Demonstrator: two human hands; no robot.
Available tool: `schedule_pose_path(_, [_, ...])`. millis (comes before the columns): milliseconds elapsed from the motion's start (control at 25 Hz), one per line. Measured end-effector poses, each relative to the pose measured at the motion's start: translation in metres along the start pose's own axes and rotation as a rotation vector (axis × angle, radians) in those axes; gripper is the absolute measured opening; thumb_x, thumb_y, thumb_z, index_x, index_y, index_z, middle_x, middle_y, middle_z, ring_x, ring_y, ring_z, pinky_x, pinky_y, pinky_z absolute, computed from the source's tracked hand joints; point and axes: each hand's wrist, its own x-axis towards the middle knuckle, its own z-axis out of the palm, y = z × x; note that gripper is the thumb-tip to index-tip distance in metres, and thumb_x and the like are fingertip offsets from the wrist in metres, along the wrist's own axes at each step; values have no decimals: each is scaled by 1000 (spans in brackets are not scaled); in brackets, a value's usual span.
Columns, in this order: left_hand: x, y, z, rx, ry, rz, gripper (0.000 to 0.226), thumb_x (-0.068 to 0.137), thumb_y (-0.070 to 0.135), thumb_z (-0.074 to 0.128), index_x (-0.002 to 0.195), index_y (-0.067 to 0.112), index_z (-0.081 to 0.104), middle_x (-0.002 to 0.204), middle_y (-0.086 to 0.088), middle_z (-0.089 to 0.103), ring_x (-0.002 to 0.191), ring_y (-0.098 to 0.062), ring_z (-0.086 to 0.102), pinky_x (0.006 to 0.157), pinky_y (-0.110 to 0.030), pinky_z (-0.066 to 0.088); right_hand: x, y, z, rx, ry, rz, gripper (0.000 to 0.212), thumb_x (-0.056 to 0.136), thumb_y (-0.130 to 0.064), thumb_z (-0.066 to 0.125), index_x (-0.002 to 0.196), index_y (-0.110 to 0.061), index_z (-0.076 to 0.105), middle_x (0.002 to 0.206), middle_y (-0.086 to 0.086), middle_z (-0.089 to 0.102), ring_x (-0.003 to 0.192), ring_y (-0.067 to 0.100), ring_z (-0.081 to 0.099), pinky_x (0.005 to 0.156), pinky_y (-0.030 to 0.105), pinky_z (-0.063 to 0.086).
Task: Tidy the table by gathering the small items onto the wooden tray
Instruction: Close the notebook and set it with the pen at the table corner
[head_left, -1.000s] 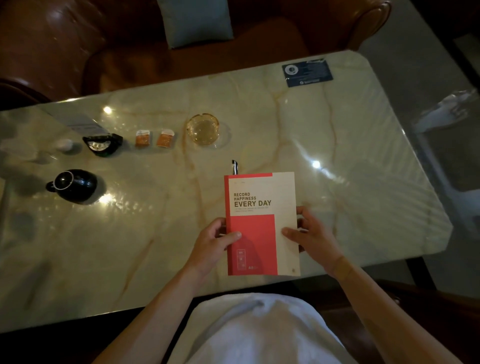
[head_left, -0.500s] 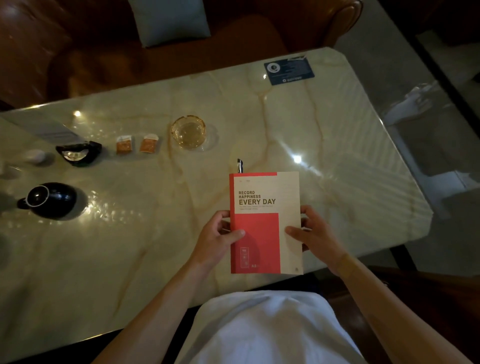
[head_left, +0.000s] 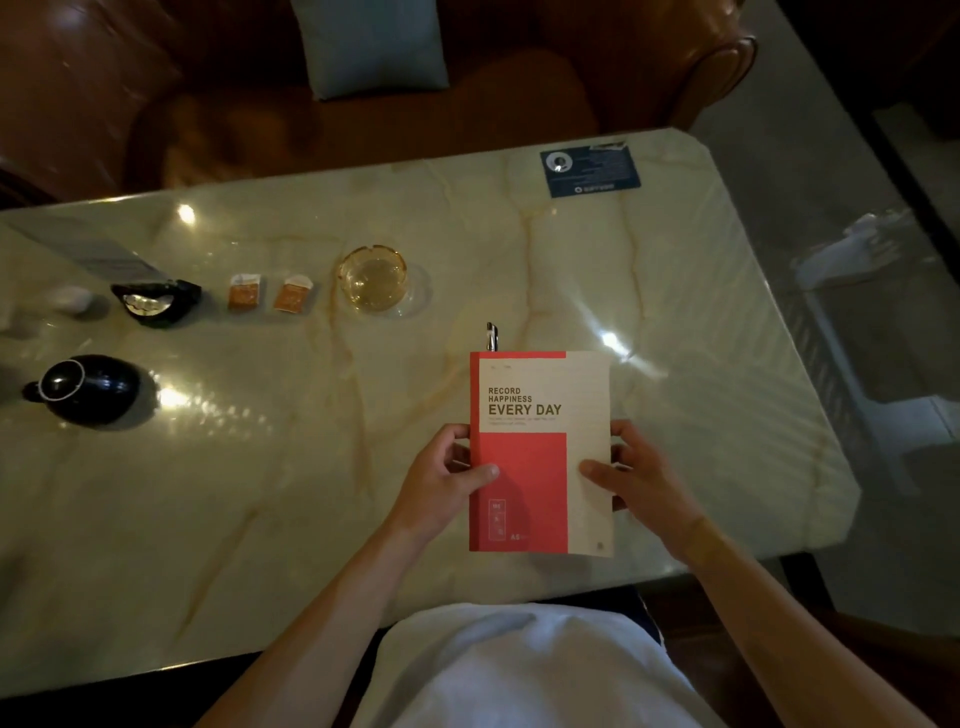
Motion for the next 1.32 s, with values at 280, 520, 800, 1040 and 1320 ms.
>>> schedule_pose_path(280, [27,33,97,-37,84,-32,26,82,17,74,99,32,61,92,1,71,77,-6,69,58,-13,49,33,-2,-105,-91,5,-45,37,86,-19,70,97,-49,52,93,5,70,80,18,71,59,32,58])
schedule_pose_path(520, [55,61,185,-50,122,-69,28,83,16,73,103,31,59,95,-5,70,71,-2,68,54,-11,47,50,-10,-197,-127,-14,-44,38,86,-21,69,99,-51,48,92,2,69,81,17,70,60,31,58])
schedule_pose_path(800, [92,79,253,-64,160,-106,29,83,14,71,106,27,60,91,-4,69,67,-2,64,51,-12,44,74,-16,-272,-127,-48,21,36,89,-18,67,116,-34,49,98,8,67,86,20,70,65,35,60])
schedule_pose_path(1040, [135,89,272,-23,164,-126,31,83,12,71,111,19,58,97,-8,68,79,-15,62,53,-10,43,110,-15,-298,-104,-34,73,37,88,-17,67,118,-32,49,99,6,67,90,21,69,74,43,61])
schedule_pose_path(1320, [207,99,284,37,158,-128,30,81,14,73,106,23,59,85,3,64,70,-7,62,51,-11,42,176,-17,-319,-125,30,105,37,88,-19,69,116,-33,49,100,4,66,91,19,68,68,36,58])
